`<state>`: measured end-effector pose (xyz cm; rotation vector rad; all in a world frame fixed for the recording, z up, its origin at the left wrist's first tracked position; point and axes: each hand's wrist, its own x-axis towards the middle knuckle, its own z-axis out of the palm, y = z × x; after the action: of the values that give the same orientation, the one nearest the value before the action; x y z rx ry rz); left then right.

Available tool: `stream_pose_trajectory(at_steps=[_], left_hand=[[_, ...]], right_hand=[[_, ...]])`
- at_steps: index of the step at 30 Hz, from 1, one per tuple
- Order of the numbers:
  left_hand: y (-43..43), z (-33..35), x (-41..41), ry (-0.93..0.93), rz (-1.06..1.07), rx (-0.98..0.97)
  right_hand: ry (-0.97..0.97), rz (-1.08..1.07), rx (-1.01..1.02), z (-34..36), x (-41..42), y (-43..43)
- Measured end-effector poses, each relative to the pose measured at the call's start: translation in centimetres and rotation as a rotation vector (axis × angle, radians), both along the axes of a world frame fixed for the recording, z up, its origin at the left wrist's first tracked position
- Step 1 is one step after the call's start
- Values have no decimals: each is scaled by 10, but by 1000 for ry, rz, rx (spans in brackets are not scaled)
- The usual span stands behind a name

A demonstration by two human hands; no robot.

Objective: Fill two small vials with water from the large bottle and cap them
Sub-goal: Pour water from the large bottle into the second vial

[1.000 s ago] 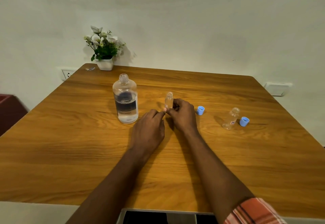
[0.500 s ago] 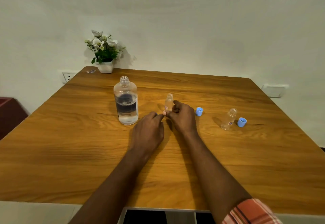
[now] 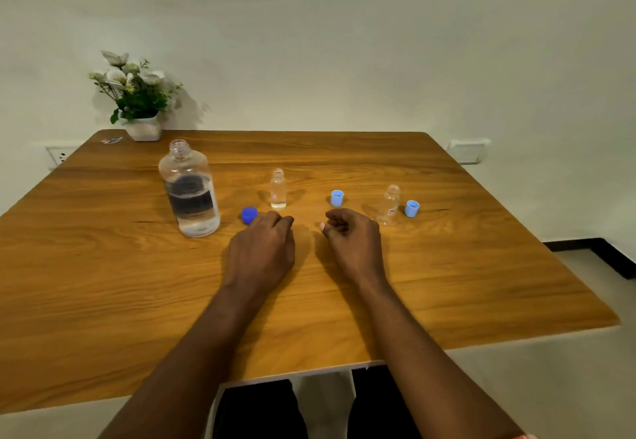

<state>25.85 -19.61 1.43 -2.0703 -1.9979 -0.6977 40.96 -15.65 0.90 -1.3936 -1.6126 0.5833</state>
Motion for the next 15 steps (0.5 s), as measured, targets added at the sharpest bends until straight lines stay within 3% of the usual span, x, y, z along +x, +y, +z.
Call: stream_pose_trajectory(at_steps=[9,15], left_hand=[[17,-3,86,-148,-98,-19],[37,-3,112,-222,-122,-63]], right_hand=[[66,-372,-6,6,63,-7],[10,-371,-80,5,71,12]])
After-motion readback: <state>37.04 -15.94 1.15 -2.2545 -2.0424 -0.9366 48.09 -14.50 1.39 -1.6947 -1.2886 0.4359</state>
